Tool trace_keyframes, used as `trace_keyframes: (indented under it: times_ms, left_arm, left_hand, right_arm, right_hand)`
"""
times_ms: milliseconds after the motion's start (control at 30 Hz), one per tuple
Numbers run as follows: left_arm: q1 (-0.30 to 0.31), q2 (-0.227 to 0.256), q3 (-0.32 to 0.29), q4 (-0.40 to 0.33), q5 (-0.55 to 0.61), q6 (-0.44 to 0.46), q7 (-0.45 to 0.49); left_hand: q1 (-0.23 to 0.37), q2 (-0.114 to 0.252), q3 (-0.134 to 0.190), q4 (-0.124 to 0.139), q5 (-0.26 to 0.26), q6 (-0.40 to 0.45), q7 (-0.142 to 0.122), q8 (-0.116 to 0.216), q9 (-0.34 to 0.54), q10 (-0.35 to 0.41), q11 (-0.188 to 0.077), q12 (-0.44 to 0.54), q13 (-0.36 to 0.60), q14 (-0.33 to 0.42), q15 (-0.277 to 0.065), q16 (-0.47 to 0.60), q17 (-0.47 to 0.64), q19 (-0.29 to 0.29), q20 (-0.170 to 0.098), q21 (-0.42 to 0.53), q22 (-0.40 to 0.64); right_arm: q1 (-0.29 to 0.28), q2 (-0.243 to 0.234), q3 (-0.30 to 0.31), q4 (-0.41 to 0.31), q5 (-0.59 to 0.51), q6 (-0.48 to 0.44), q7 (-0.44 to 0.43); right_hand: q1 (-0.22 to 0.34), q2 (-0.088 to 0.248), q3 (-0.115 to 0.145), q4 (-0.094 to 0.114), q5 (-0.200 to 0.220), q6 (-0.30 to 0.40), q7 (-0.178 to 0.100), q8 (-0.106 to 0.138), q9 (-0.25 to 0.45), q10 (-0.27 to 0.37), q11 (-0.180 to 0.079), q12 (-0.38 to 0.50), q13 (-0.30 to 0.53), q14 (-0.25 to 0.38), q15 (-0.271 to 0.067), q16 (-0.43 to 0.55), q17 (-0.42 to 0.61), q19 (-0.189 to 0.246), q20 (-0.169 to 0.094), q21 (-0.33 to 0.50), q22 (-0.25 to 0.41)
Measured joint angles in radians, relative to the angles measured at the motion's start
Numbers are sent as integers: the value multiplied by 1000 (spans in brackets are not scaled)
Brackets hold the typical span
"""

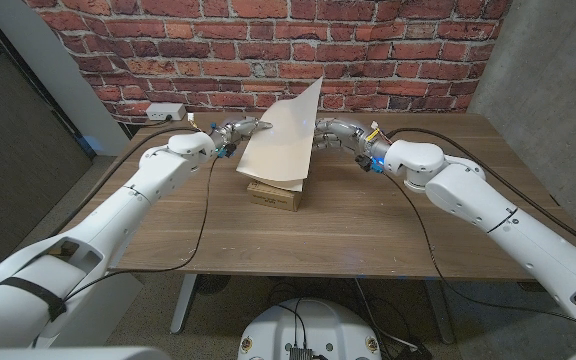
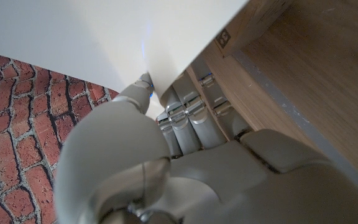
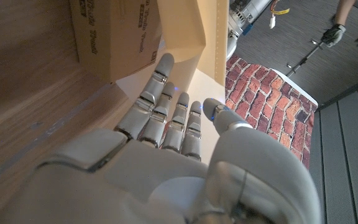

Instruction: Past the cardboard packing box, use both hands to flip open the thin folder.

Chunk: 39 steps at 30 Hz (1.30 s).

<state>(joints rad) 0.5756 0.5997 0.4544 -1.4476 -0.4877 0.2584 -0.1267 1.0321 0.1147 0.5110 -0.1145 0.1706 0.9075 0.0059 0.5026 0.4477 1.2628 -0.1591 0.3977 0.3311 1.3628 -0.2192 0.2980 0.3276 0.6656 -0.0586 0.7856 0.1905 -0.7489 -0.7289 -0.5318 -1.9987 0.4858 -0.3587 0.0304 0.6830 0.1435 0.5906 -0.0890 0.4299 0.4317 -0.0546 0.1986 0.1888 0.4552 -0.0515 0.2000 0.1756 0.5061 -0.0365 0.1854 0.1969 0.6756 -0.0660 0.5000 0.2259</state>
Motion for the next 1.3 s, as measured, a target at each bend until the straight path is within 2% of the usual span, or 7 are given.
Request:
trace_keyframes:
  times_ms: [233, 367, 567, 667, 1000, 1167, 1300]
  left_arm:
    - [-9, -9, -3, 23, -12, -5, -13]
    - [-15, -17, -4, 39, -29, -12, -35]
    - [-23, -30, -8, 68, -54, -22, -67]
    - [-27, -38, -11, 84, -69, -27, -83]
    - [-34, -63, -21, 134, -108, -40, -126]
    - [-34, -69, -29, 142, -123, -45, -133]
    - [-33, -73, -35, 142, -135, -46, -134]
  left_hand:
    - [0, 0, 3, 3, 3, 0, 0, 0, -3, 0, 0, 0, 0, 0, 0, 0, 0, -5, -6, 7, 0]
    - [-5, -5, 4, 4, 3, 2, -2, 0, -6, 0, 0, 0, -1, 0, 0, -1, 0, -5, -6, 7, 0]
    - [-5, -5, 4, 4, 3, 2, -2, -8, -8, 1, -1, 0, 3, -6, 1, -8, 0, -12, -5, 15, 0]
    - [-5, -5, 4, 4, 3, 2, -2, -9, -8, -1, 1, 0, 3, -9, 1, -8, 0, -16, -2, 15, 0]
    - [-12, 2, 7, 7, 3, 0, 0, -16, -8, -2, 2, -7, -2, -17, -2, -17, 0, -16, -2, 28, 0]
    - [-17, -4, 7, 7, 3, 0, 0, -16, -8, -3, 2, -7, -2, -19, -1, -17, 0, -16, -2, 32, 0]
    - [-17, -4, 7, 7, 3, 0, 0, -16, -8, -3, 2, -7, -2, -19, -1, -17, 0, -16, -2, 36, 0]
  right_arm:
    - [35, -4, -64, -85, -175, -162, -117]
    - [100, 14, -175, -155, -324, -306, -178]
    - [150, 59, -273, -185, -479, -494, -236]
    - [168, 83, -305, -190, -536, -574, -259]
    - [237, 164, -406, -180, -677, -820, -317]
    - [272, 196, -455, -167, -712, -895, -335]
    - [291, 203, -479, -161, -722, -912, -337]
  right_hand:
    - [14, -30, -93, -28, -101, -48, -48, -11, 0, -40, -60, -8, 0, -15, -13, 0, -10, -43, 8, 5, -3]
    - [33, -54, -134, -49, -159, -61, -71, -11, 0, -58, -94, -8, 0, -28, -13, -4, -16, -63, 28, 5, -17]
    - [21, -88, -188, -51, -210, -90, -74, -18, 0, -87, -97, -14, 0, -54, -9, -6, -23, -79, 58, 1, -30]
    - [5, -104, -222, -36, -226, -125, -68, -18, 0, -127, -82, -16, 0, -96, -5, -12, -23, -119, 98, -25, -37]
    - [-103, -86, -336, 40, -233, -214, -46, -18, 0, -226, -61, -16, 0, -264, 71, -12, -22, -390, 204, -176, -50]
    - [-158, -66, -368, 71, -237, -209, -51, -10, 0, -224, -64, -7, 0, -276, 40, -12, -22, -459, 213, -224, -50]
    - [-189, -42, -379, 94, -237, -193, -62, -6, -3, -194, -74, 4, 0, -258, -2, -8, -25, -492, 170, -257, -50]
